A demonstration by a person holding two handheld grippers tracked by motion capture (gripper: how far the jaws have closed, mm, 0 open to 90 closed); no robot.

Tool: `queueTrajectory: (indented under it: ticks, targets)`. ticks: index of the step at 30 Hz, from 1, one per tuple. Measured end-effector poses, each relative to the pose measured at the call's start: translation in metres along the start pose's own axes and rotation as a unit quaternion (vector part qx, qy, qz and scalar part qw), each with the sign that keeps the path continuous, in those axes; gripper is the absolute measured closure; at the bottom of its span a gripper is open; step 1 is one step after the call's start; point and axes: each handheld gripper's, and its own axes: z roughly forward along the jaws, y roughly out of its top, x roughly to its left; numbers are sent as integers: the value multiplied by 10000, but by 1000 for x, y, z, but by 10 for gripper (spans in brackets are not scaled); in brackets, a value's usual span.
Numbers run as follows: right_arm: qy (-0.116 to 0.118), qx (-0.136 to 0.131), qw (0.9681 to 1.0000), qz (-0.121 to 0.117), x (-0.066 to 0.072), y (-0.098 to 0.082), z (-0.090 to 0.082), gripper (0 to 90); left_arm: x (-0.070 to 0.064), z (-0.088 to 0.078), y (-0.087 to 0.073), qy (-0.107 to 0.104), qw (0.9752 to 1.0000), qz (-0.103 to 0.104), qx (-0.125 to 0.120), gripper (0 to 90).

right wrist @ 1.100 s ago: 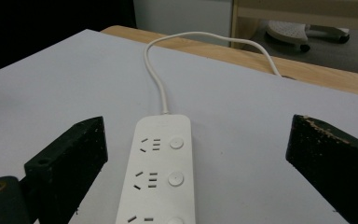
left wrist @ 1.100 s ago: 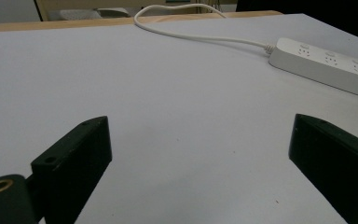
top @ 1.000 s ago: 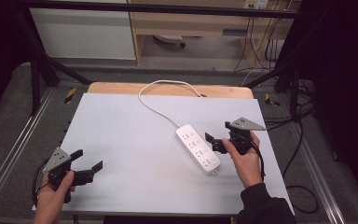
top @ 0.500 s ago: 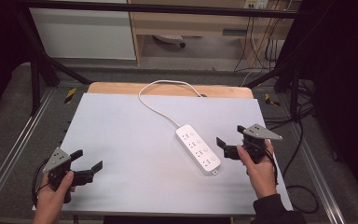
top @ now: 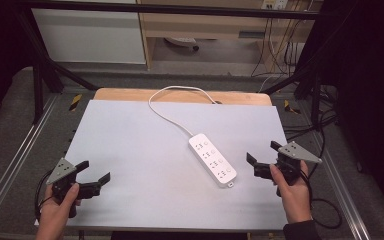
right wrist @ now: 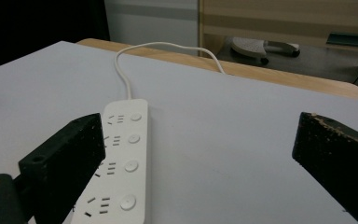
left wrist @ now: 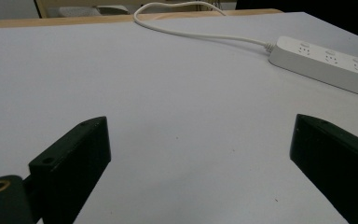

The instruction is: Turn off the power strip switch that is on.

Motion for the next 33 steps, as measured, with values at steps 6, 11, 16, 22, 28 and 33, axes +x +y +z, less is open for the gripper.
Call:
queueTrajectory:
  ticks: [6,11,16,22,28,33]
  targets:
    - [-97,19,9999,35,-10,-9,-8,37,0,0,0,-1,10000,15,16,48]
    - [-156,-5,9998,122,-17,-17,-16,36,0,0,0,-2,10000,8,21,48]
    - [-194,20,9997,132,-22,-25,-22,35,0,0,0,5,10000,12,17,48]
    - [-236,57,9995,204,-26,-35,-26,35,0,0,0,6,10000,17,20,48]
    - [-248,129,9993,248,-28,-44,-26,35,0,0,0,9,10000,10,14,48]
    - [-246,178,9993,222,-28,-51,-24,35,0,-1,0,7,10000,3,21,48]
